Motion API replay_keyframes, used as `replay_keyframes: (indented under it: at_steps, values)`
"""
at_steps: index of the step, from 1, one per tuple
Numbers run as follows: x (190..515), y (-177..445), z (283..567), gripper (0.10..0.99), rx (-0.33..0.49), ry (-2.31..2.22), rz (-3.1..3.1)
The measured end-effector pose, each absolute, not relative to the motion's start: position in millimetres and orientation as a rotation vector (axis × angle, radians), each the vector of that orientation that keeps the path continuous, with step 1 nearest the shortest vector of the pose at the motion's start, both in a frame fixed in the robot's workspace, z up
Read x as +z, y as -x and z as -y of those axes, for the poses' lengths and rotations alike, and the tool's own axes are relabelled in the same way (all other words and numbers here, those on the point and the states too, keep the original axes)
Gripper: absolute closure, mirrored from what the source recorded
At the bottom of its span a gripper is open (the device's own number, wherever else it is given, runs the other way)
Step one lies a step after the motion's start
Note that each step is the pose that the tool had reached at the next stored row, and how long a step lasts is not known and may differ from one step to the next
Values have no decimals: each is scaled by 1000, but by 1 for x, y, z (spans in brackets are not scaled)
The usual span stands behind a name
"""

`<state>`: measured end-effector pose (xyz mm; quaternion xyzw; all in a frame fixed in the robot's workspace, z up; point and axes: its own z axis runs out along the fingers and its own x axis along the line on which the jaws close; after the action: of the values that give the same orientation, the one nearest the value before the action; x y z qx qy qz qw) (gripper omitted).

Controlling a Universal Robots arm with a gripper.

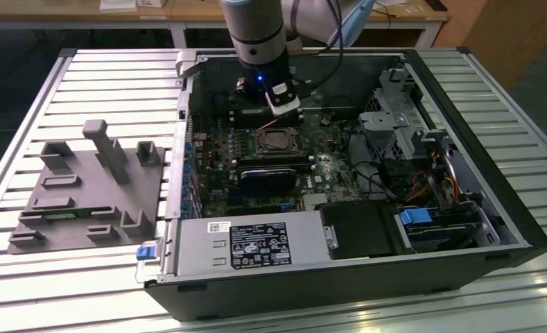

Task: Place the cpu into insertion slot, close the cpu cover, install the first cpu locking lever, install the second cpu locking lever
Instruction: 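Install the first cpu locking lever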

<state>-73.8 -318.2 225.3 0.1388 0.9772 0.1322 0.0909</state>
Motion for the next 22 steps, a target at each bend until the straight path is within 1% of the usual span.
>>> replay_keyframes:
  at_steps: [22]
  values:
    - [218, 70, 314, 984, 388, -419, -2880]
